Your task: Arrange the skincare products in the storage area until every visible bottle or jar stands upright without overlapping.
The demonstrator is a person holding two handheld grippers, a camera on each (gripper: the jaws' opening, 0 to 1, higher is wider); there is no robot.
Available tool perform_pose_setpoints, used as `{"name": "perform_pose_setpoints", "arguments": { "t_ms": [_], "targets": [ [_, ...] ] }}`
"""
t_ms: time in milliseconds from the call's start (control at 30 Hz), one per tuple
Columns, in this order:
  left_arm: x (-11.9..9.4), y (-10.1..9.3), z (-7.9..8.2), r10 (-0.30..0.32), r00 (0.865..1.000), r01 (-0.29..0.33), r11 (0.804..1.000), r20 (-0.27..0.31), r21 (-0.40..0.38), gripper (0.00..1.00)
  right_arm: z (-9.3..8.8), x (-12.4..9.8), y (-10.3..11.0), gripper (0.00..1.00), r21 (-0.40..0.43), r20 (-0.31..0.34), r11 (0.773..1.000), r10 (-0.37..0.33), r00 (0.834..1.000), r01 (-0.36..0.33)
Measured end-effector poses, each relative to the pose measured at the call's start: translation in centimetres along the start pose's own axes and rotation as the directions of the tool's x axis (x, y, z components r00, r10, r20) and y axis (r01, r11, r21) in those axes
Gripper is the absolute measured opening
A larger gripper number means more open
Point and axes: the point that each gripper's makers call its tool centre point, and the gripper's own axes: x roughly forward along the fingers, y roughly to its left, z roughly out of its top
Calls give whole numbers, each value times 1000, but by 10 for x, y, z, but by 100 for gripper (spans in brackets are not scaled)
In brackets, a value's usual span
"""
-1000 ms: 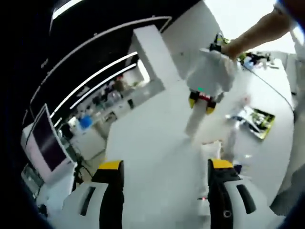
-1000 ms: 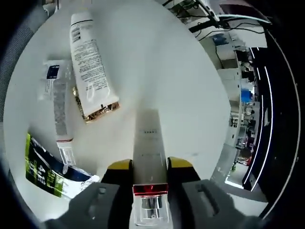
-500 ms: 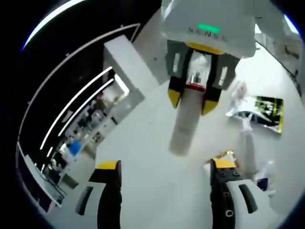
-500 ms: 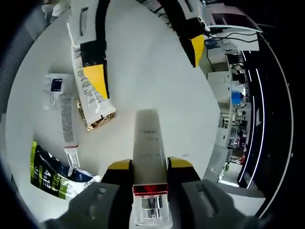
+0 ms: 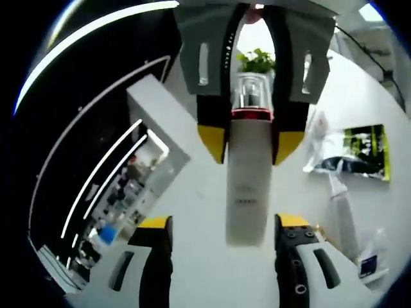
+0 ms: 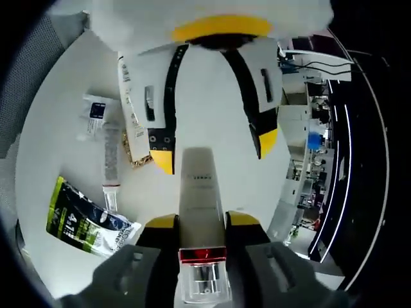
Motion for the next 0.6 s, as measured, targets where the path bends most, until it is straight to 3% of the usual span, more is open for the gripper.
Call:
{"name": "perform_pose_setpoints", "arguments": {
  "t_ms": [67, 133, 200, 333, 367, 600],
  "targets": [
    [1, -8, 7, -40, 999, 40, 999, 19, 18, 52, 3, -7, -2, 26, -14, 13, 1000, -15, 1000, 15],
    [2, -14, 13, -50, 998, 47, 993, 29, 105, 45, 6, -16, -4, 26, -20, 19, 999, -26, 999, 26],
    [0, -19, 18, -67, 997, 62, 992, 42, 108, 38, 8, -23, -6, 26, -35, 28, 999, -41, 999, 42],
    [-4, -20, 31, -69, 996, 61, 989, 62, 132, 37, 8, -39, -3, 26, -46, 42, 998, -52, 998, 54],
    [-6, -18, 38, -56, 995, 41, 984, 84, 171, 35, 7, -43, -1, 26, -43, 40, 998, -53, 998, 55],
    [-14, -29, 72, -79, 983, 58, 990, 166, 130, 31, -6, -72, 9, 26, -39, 23, 998, -38, 999, 39]
  ]
}}
